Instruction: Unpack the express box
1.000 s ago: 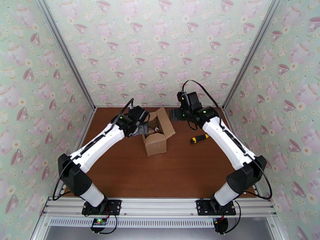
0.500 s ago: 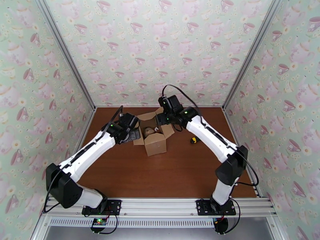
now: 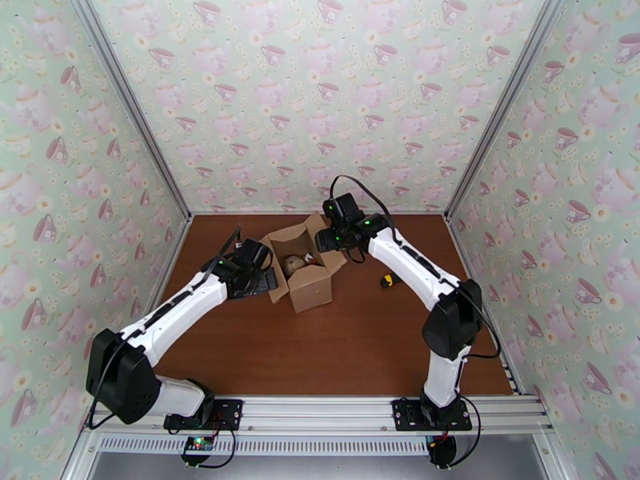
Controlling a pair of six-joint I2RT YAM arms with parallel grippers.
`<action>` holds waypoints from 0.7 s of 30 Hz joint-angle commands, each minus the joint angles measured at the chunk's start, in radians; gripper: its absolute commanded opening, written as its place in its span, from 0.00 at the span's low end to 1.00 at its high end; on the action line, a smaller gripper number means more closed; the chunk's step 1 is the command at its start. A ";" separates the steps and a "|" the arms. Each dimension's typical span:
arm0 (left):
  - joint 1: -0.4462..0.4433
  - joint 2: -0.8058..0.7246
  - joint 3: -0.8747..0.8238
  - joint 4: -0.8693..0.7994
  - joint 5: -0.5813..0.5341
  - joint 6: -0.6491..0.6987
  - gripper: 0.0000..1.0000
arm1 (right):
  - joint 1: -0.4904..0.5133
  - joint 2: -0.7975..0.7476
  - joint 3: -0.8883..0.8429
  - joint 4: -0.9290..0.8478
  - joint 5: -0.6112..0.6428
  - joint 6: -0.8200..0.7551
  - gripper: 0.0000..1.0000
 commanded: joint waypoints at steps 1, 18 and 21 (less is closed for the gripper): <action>-0.021 -0.012 -0.036 0.029 0.074 -0.025 1.00 | -0.024 0.044 0.036 -0.006 -0.036 0.011 0.65; -0.202 0.055 -0.041 0.145 0.101 -0.128 1.00 | -0.040 0.175 0.120 0.052 -0.153 -0.172 0.66; -0.242 0.095 -0.015 0.156 0.104 -0.139 1.00 | -0.042 0.202 0.140 0.045 -0.161 -0.213 0.67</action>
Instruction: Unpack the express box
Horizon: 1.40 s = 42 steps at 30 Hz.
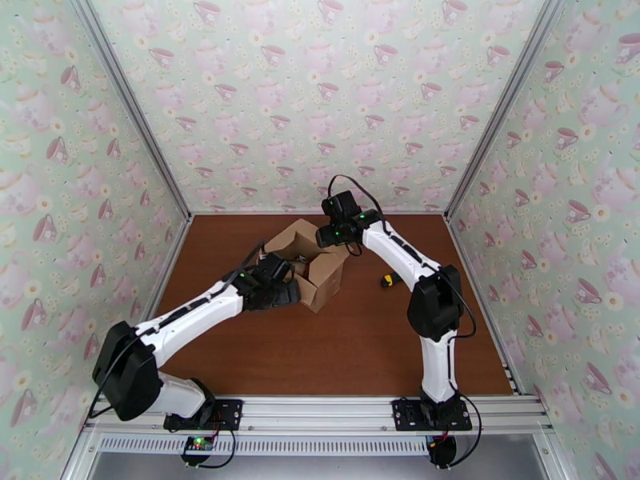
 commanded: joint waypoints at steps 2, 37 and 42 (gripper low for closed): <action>-0.058 0.068 0.055 0.035 0.026 -0.028 1.00 | 0.002 0.062 0.050 -0.030 -0.081 -0.105 0.67; 0.016 -0.053 0.486 -0.434 -0.157 0.218 1.00 | 0.042 -0.354 -0.234 0.106 0.043 0.054 0.91; 0.085 0.018 0.504 -0.338 -0.147 0.336 1.00 | 0.066 -0.367 -0.280 0.086 0.125 0.127 0.92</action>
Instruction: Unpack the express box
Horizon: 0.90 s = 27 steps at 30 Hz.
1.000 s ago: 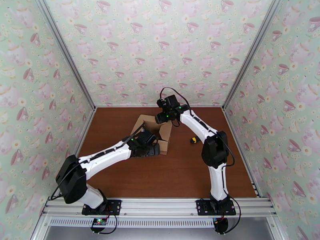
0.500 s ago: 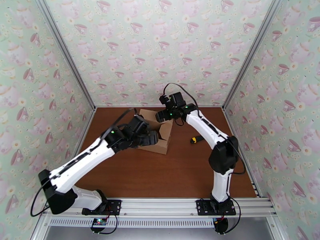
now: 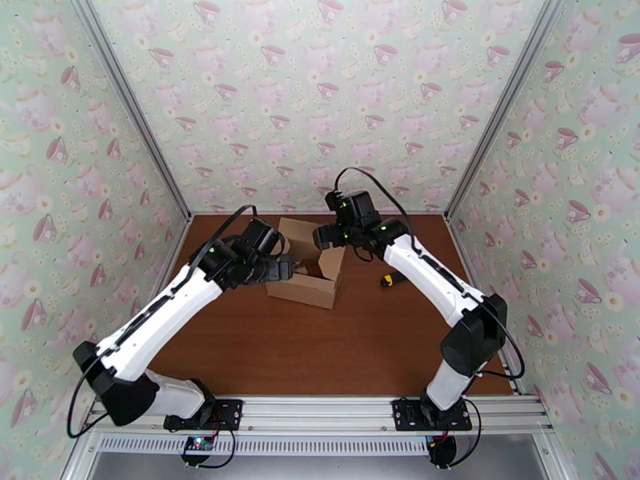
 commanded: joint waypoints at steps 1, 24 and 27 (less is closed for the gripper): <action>0.025 0.063 0.049 0.066 -0.029 0.127 1.00 | 0.014 -0.033 -0.034 -0.021 0.091 0.081 0.92; 0.051 0.349 0.174 0.034 -0.267 0.236 1.00 | 0.049 0.002 -0.052 -0.085 0.169 0.159 0.93; 0.061 0.326 0.163 0.028 -0.277 0.229 1.00 | 0.049 0.000 -0.052 -0.085 0.164 0.155 0.94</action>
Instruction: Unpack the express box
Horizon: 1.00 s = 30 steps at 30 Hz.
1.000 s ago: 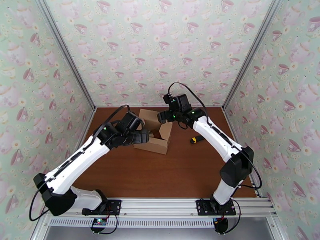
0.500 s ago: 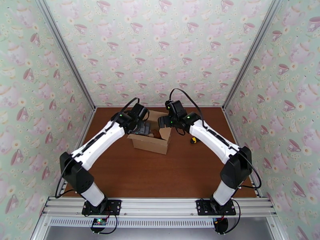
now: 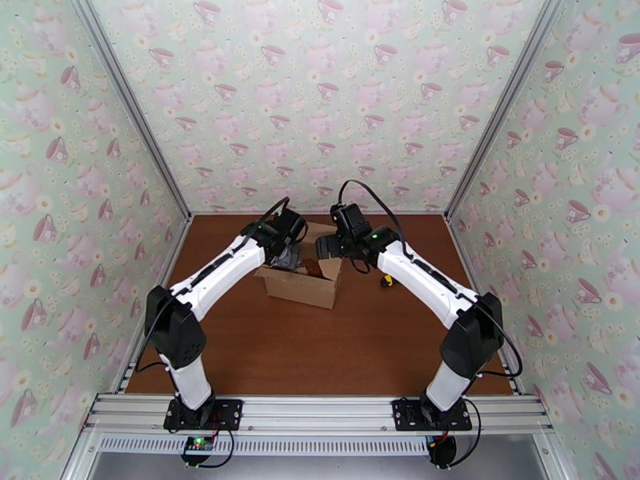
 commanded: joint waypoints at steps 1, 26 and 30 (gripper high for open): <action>0.017 -0.038 0.003 -0.028 -0.063 -0.006 1.00 | 0.004 0.001 0.008 -0.022 0.014 0.006 0.94; 0.221 -0.168 -0.138 0.047 -0.031 -0.001 1.00 | 0.009 0.051 0.005 -0.059 0.079 -0.012 0.93; 0.253 -0.173 -0.197 0.067 -0.010 -0.013 1.00 | 0.009 0.051 0.026 -0.067 0.068 -0.026 0.93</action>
